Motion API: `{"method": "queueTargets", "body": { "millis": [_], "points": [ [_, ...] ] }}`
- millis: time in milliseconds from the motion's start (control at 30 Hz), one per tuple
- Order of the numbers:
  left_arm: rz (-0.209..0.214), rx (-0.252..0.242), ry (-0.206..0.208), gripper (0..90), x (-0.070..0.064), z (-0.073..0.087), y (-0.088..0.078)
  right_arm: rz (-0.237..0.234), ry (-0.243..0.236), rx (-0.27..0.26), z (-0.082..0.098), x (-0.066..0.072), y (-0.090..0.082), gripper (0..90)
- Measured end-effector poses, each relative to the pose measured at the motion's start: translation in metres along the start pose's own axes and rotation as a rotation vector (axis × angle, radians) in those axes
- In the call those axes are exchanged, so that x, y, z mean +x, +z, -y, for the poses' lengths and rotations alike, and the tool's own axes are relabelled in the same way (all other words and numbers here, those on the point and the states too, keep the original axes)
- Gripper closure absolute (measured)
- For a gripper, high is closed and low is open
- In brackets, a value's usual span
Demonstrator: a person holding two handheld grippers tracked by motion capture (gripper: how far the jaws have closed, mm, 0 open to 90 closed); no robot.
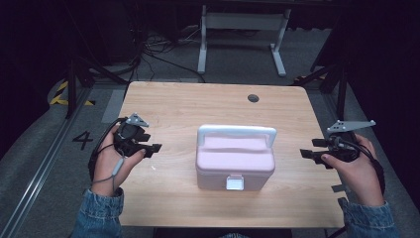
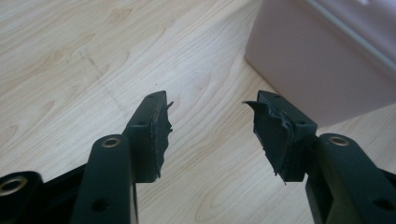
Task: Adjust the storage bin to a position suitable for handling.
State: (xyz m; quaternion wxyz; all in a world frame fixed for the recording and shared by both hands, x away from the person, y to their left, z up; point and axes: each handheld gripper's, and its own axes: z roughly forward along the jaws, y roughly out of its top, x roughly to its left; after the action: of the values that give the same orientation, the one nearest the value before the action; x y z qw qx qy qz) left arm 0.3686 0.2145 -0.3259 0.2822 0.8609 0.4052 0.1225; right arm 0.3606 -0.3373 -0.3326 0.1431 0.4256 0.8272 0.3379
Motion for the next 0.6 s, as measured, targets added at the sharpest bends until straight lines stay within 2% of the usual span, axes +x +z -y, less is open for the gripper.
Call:
{"method": "queueTargets", "body": {
  "millis": [233, 600],
  "points": [
    [0.003, 0.009, -0.002, 45.7, -0.0016, -0.0003, -0.0011, -0.006, 0.001, 0.006, 0.0017, -0.0023, 0.0018, 36.5],
    [0.008, 0.017, 0.019, 45.0, -0.0045, -0.0034, -0.0017, -0.011, -0.006, 0.005, 0.0027, -0.0036, 0.0044, 36.2]
  ]
}}
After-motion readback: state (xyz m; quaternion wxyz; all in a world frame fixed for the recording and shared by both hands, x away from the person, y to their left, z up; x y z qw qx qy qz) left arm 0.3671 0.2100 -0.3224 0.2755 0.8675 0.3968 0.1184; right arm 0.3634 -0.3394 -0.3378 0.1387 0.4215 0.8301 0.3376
